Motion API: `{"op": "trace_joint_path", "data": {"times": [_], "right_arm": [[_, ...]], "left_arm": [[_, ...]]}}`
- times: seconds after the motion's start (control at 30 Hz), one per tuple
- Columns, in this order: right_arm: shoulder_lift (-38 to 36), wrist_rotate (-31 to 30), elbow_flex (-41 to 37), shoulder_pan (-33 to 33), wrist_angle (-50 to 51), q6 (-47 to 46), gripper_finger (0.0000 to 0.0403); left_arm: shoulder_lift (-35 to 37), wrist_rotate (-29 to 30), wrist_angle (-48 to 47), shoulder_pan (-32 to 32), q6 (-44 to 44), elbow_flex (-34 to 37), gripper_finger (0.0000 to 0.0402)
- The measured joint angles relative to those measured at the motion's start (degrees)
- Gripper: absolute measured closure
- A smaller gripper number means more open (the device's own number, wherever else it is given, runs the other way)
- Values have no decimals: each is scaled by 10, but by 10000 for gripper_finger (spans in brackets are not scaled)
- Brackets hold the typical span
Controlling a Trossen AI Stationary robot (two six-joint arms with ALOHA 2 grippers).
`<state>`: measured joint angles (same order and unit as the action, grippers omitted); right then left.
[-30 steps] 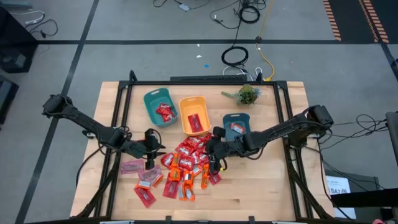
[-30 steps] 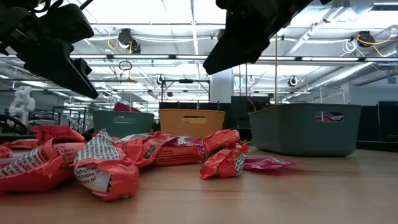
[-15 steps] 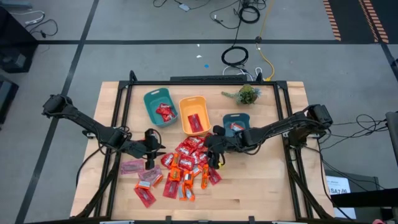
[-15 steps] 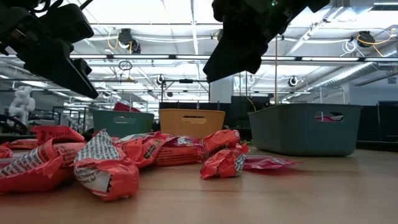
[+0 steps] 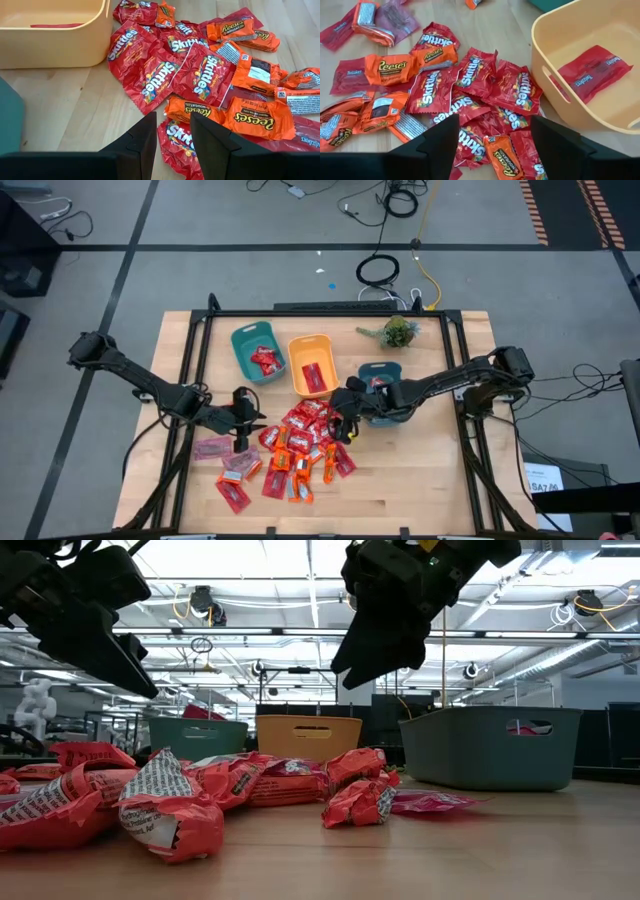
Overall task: Sort candy
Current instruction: Put the orange wrapper chocolate into the dark blue bin
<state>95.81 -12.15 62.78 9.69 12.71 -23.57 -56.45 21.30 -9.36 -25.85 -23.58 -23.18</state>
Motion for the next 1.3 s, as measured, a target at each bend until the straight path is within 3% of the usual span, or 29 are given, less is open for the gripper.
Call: {"op": "trace_joint_path", "data": {"times": [0.53, 1.0, 1.3], "right_arm": [[8, 2, 0, 5, -3, 46, 163], [113, 0, 25, 13, 3, 111, 163], [155, -30, 68, 12, 112, 123, 163]], "left_arm": [[0, 0, 13, 0, 0, 0, 274], [0, 1, 16, 0, 4, 0, 274], [0, 2, 16, 0, 4, 0, 274]]}}
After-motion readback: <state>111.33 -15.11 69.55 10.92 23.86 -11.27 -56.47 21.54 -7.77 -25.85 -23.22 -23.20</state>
